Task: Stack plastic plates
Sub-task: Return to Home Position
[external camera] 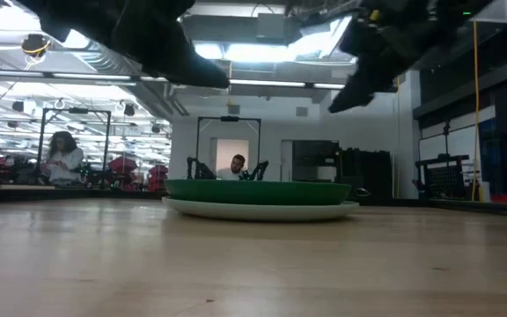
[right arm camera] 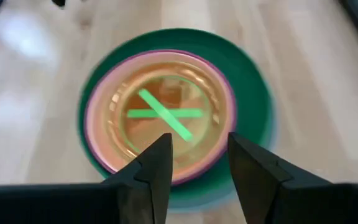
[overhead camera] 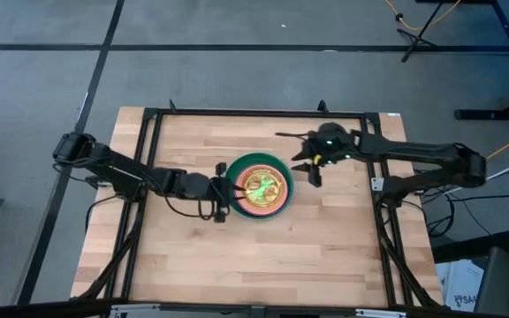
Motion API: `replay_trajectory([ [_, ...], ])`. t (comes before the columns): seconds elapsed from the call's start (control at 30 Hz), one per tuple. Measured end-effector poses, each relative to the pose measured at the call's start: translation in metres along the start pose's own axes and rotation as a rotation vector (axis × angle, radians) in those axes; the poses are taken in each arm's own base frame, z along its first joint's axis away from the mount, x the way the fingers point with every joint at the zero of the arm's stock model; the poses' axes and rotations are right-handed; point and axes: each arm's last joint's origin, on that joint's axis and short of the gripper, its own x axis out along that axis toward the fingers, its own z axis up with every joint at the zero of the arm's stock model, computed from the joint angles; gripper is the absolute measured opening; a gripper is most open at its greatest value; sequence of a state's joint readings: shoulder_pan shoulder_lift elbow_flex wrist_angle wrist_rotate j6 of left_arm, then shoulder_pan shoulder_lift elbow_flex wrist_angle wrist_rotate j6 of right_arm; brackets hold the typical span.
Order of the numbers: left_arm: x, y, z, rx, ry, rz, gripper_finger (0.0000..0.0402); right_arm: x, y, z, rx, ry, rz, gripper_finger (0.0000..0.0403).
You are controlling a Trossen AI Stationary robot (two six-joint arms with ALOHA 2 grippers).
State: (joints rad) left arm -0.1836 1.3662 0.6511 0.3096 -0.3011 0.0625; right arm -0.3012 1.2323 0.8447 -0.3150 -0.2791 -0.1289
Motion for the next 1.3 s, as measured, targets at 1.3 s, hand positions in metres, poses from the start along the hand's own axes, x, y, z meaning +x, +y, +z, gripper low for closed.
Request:
replay_trajectory([
  [1.3, -0.119, 0.043, -0.11, -0.291, -0.306, 0.164, 0.0098, -0.059, 0.033, -0.117, 0.059, -0.457, 0.002, 0.0147],
])
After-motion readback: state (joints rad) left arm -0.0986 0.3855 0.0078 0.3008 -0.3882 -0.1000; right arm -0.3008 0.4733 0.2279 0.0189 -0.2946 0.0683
